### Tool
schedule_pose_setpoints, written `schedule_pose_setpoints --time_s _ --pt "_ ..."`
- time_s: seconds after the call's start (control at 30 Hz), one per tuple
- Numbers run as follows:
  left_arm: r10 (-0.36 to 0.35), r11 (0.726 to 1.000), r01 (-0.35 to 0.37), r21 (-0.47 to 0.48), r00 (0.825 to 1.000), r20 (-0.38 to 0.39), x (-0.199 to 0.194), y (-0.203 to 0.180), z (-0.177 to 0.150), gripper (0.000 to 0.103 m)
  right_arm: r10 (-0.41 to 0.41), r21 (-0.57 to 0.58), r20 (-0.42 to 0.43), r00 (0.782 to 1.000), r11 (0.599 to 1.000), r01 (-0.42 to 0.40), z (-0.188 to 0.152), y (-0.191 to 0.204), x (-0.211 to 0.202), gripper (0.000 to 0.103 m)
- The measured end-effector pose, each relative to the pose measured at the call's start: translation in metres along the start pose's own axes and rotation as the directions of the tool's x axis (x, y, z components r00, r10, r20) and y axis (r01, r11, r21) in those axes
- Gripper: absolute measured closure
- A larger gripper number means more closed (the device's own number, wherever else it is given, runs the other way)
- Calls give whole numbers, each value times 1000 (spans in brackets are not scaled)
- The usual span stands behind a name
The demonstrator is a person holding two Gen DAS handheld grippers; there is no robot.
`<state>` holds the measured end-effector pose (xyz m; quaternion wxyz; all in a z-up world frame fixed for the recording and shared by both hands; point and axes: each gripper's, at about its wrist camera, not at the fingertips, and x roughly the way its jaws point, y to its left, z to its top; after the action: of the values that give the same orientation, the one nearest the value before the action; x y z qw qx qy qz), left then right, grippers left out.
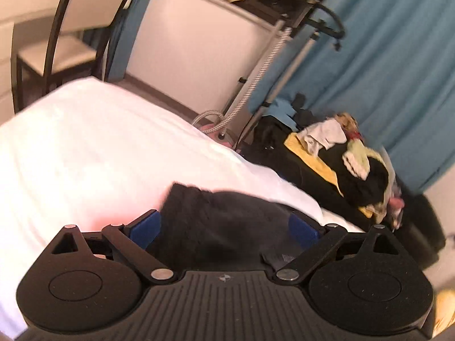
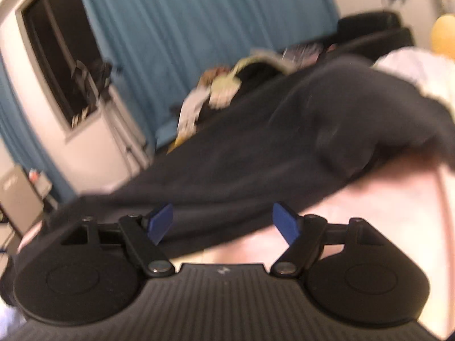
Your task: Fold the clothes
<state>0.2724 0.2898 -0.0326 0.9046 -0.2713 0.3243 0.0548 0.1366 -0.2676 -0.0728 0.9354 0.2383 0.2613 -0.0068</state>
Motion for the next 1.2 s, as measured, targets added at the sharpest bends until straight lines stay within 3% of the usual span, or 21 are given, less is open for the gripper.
schedule_pose_setpoints --time_s 0.13,0.2,0.23,0.27,0.3,0.33,0.4,0.47,0.57,0.63,0.67,0.7,0.77,0.9,1.0,1.2 --pt "42 999 -44 -25 997 -71 36 16 19 8 28 52 -84 996 998 -24 -2 -3 23 23" --pt "53 997 -61 -48 988 -143 55 24 26 16 28 54 -113 993 998 -22 -2 -8 36 22" --pt "34 997 -46 -67 984 -175 62 27 29 21 28 60 -130 991 998 -20 -6 -8 41 22" --pt "12 996 -31 -87 979 -205 70 31 32 35 28 66 -147 989 998 -19 -9 -7 45 22" --pt "-5 995 -17 -101 976 -217 74 31 36 42 28 65 -155 988 998 -18 -12 -9 48 22" --pt "-20 995 -2 -103 977 -214 74 30 39 46 27 63 -162 986 998 -17 -14 -10 52 22" --pt "-128 986 100 -135 967 -221 75 31 47 50 27 57 -170 985 998 -18 -17 -11 57 22" --pt "-193 970 142 -197 944 -268 87 36 49 50 33 45 -159 987 999 -26 -17 -9 57 22" --pt "-77 981 13 -195 943 -323 112 33 41 50 39 24 -155 987 999 -36 -19 -9 57 22" --pt "-28 985 -18 -173 965 -259 110 25 38 52 36 13 -150 988 999 -35 -19 -9 56 22" --pt "-7 986 -29 -165 976 -216 107 21 37 71 34 7 -148 988 999 -33 -19 -9 56 22" --pt "12 984 -44 -175 983 -181 99 18 36 87 32 1 -146 989 999 -32 -20 -8 55 22" --pt "24 981 -46 -191 993 -115 78 10 35 88 32 -12 -137 990 999 -34 -20 -7 54 22" --pt "-52 993 51 -106 999 -10 7 -21 30 90 30 -52 -104 994 998 -35 -19 -2 50 22" --pt "-135 990 136 -45 990 41 -61 -41 16 89 39 -95 -57 998 994 -44 -17 4 44 22" --pt "-260 965 258 49 965 33 -183 -53 -64 90 102 -177 35 994 980 -94 -11 20 9 22"
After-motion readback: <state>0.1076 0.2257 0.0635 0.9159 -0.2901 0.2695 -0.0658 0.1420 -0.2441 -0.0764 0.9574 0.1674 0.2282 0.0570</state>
